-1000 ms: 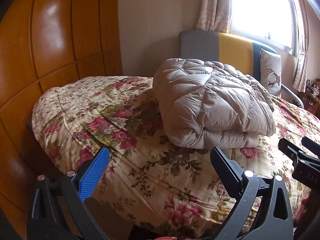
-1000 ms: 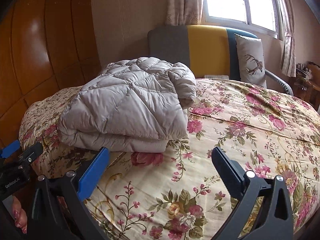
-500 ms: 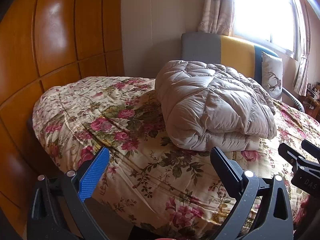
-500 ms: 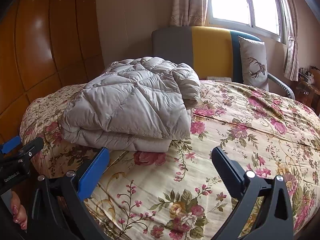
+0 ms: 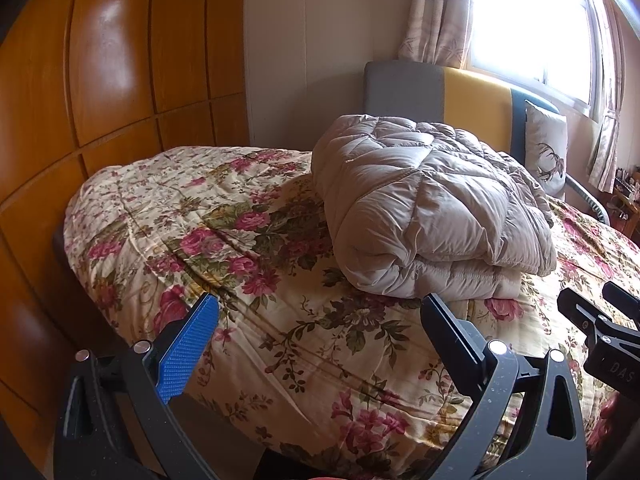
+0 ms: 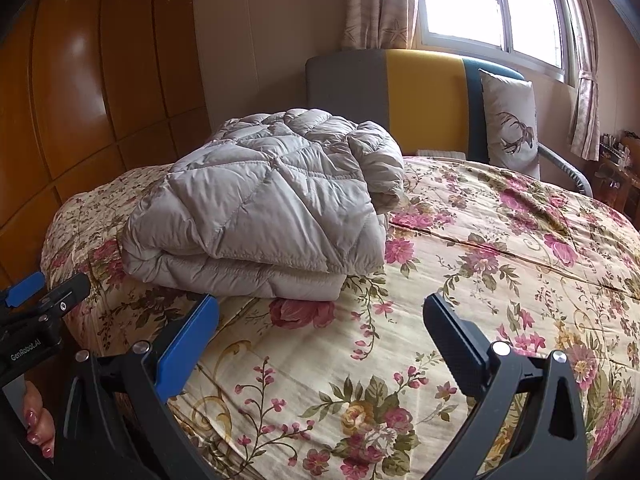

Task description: Fold large clothes

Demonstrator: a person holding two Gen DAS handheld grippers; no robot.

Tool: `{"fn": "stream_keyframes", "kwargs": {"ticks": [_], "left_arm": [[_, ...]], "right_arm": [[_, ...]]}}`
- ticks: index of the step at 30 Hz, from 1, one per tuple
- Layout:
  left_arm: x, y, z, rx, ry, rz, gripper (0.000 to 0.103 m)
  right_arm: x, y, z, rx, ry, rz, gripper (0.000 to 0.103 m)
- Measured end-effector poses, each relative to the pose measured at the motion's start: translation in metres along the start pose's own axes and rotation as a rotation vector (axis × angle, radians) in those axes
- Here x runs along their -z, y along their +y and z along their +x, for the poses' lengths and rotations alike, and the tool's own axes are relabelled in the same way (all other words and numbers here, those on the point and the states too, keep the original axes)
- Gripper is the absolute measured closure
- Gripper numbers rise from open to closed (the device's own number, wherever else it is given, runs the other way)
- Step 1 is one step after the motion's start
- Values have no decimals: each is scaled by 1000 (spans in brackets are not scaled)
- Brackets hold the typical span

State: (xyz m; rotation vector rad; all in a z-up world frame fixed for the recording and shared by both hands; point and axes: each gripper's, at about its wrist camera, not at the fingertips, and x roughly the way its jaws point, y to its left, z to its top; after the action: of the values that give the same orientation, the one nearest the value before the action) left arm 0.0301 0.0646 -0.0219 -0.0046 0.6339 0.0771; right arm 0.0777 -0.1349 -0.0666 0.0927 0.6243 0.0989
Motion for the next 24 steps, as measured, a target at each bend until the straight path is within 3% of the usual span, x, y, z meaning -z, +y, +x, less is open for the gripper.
{"fn": "stream_keyframes", "kwargs": {"ticks": [24], "left_arm": [[4, 0, 2, -2, 20, -6, 3]], "right_arm": [[0, 2, 3, -15, 9, -8, 2]]}}
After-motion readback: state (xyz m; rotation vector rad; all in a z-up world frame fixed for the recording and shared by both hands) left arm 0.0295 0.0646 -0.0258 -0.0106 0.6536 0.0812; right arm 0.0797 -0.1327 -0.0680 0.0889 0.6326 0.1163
